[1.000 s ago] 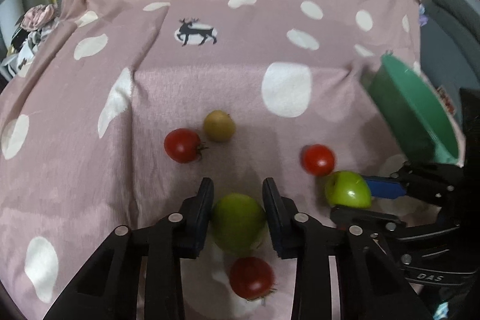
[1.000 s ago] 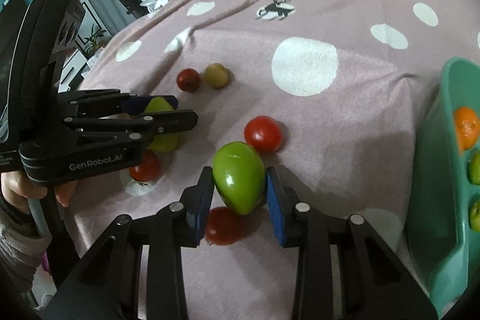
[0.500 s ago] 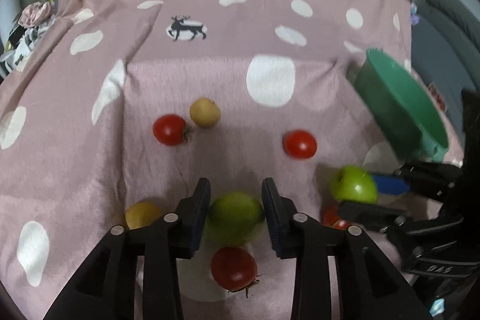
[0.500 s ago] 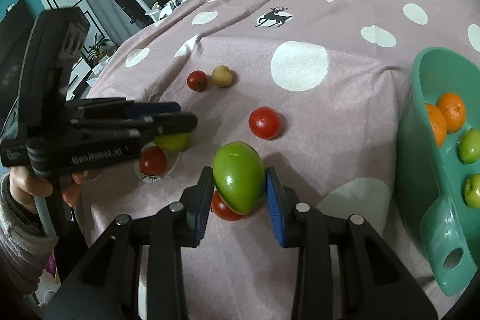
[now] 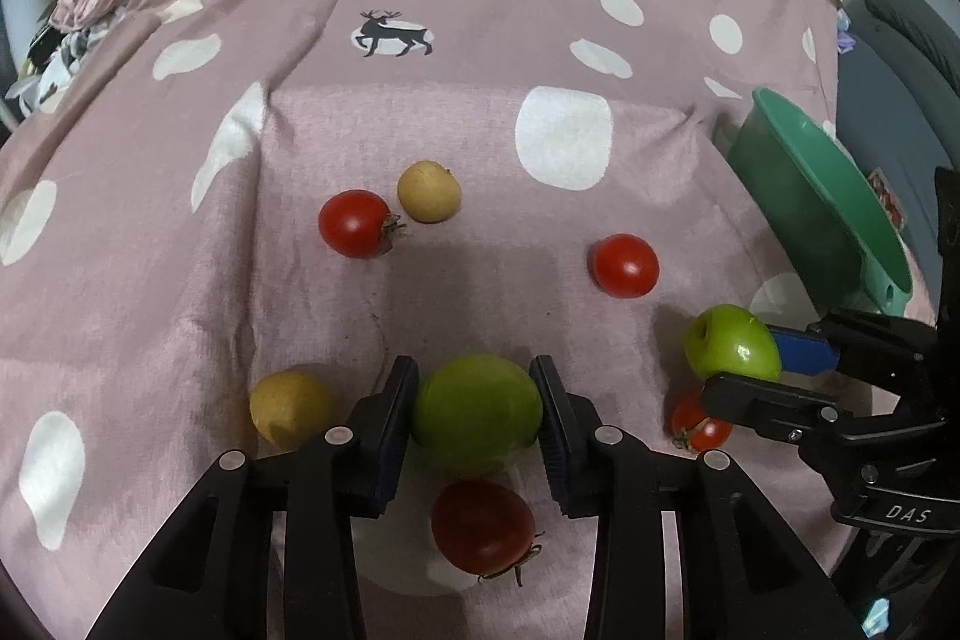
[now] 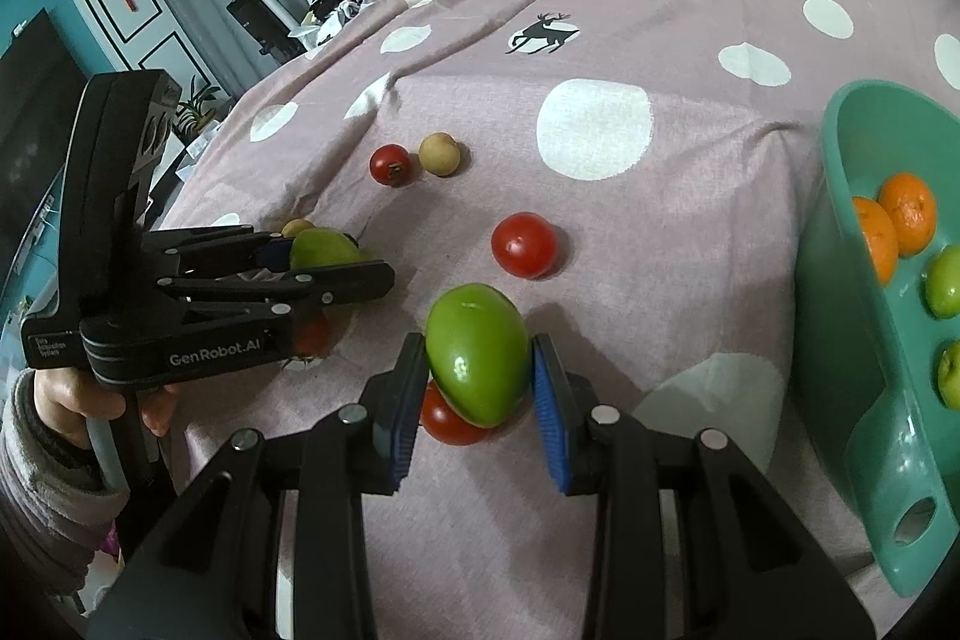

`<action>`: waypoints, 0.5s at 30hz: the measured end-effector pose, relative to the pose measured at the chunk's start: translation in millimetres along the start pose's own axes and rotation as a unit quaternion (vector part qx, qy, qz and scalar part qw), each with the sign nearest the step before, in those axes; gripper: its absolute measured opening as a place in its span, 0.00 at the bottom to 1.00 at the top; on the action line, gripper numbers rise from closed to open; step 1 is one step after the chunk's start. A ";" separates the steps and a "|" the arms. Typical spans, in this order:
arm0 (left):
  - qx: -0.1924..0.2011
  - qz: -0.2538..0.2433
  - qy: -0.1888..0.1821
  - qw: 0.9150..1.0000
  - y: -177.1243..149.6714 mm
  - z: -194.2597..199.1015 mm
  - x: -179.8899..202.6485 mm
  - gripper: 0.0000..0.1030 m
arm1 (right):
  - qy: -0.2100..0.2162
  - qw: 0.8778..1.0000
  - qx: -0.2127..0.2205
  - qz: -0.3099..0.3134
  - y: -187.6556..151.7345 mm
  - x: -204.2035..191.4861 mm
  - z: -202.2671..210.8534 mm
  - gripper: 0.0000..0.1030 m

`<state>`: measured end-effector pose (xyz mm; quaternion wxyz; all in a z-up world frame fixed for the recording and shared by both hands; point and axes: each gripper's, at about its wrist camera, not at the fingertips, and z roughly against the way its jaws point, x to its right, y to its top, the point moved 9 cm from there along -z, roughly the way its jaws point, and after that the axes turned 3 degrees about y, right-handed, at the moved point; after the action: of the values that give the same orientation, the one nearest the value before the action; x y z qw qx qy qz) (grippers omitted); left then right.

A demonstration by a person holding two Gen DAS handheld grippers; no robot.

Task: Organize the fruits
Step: 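Grasp a green fruit with the left tool while the right tool grasps another, then lift both held green fruits and carry them toward the green bowl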

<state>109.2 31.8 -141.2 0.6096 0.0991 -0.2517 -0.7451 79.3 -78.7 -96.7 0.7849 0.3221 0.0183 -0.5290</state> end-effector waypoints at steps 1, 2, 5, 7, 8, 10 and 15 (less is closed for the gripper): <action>0.001 0.000 0.000 1.000 0.3 1.5 0.6 0.36 | 0.001 1.000 0.001 0.000 -1.1 0.4 1.1 0.34; 0.004 0.000 0.001 1.000 0.8 4.7 1.3 0.36 | 0.002 1.000 0.002 -0.001 -1.6 -0.6 2.1 0.34; 0.013 -0.002 0.012 1.000 3.8 12.5 4.8 0.36 | 0.004 1.000 0.006 -0.003 -3.6 -1.0 6.1 0.34; 0.018 -0.003 0.017 1.000 4.8 17.2 7.1 0.36 | 0.006 1.000 0.009 -0.004 -4.1 -1.3 9.3 0.34; 0.022 -0.003 0.018 1.000 5.5 20.6 8.9 0.36 | 0.006 1.000 0.011 -0.004 -4.5 -2.2 11.7 0.34; 0.027 -0.005 0.021 0.999 6.7 25.4 11.1 0.36 | 0.007 1.000 0.016 -0.003 -5.4 -4.0 17.2 0.34; 0.040 -0.010 0.024 0.999 9.0 37.3 19.5 0.36 | 0.009 1.000 0.029 -0.002 -5.9 -6.7 32.1 0.34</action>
<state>95.3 21.4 -101.9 0.6037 0.1435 -0.2652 -0.7380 61.4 -91.5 -71.7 0.7738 0.3498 0.0104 -0.5280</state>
